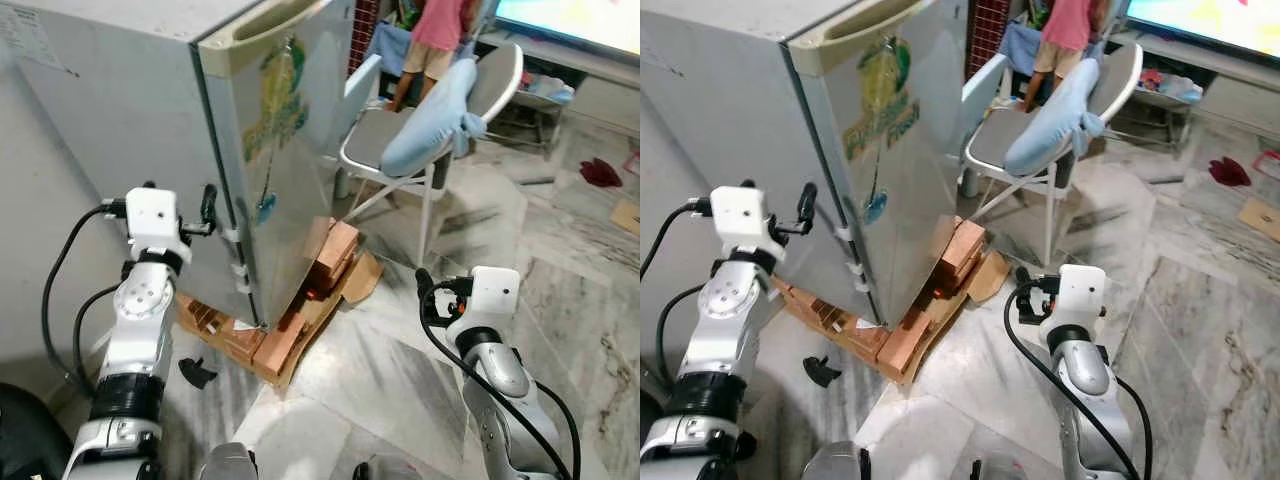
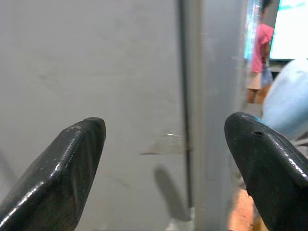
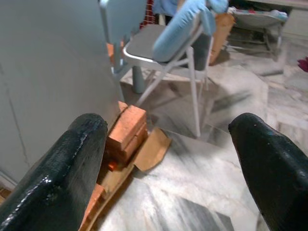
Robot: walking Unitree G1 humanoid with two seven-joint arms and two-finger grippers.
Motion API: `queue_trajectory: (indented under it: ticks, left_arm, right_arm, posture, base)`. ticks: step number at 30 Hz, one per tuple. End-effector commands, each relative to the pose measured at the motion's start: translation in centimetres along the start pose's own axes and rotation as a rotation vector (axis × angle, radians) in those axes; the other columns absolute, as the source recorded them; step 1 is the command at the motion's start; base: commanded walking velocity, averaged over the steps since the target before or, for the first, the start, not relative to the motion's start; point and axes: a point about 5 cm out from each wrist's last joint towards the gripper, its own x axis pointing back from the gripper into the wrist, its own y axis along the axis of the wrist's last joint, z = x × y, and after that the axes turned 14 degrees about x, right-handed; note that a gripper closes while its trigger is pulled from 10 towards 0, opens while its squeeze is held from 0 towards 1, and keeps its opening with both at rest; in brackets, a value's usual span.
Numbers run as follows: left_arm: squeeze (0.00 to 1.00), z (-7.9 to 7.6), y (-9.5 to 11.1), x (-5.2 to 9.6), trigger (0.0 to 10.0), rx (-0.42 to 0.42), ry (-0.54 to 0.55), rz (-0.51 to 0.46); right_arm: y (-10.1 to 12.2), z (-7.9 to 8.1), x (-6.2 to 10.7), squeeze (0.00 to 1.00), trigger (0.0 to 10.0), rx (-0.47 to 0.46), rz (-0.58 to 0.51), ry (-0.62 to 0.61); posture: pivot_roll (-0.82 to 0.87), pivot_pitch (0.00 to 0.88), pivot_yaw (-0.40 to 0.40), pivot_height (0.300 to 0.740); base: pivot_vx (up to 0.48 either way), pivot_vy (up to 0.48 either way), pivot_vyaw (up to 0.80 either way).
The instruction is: Restocking fridge
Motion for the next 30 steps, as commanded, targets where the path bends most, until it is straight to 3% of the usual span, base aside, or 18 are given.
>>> queue_trajectory:
  ticks: [1, 15, 30]
  left_arm:
    - [0.0, 0.3, -0.1, -0.5, 10.0, -0.008, 0.005, 0.009]
    - [0.0, -0.2, -0.4, -2.6, 10.0, 0.007, 0.011, 0.025]
    - [0.0, -3.9, -1.3, -4.2, 10.0, 0.054, -0.126, 0.101]
  right_arm:
    - [0.1, -0.4, 0.1, 0.0, 10.0, 0.002, 0.0, -0.011]
    - [0.1, -0.9, 0.8, 0.0, 10.0, 0.017, 0.017, -0.009]
    - [-0.1, -1.9, 1.6, 0.0, 10.0, 0.05, 0.045, -0.022]
  posture:
    - [-0.07, 0.104, -0.018, 0.74]
    - [-0.12, 0.12, -0.024, 0.74]
    - [-0.16, 0.118, -0.031, 0.74]
  base:
    - [0.0, 0.0, 0.0]
    - [0.0, 0.0, 0.0]
    - [0.0, 0.0, 0.0]
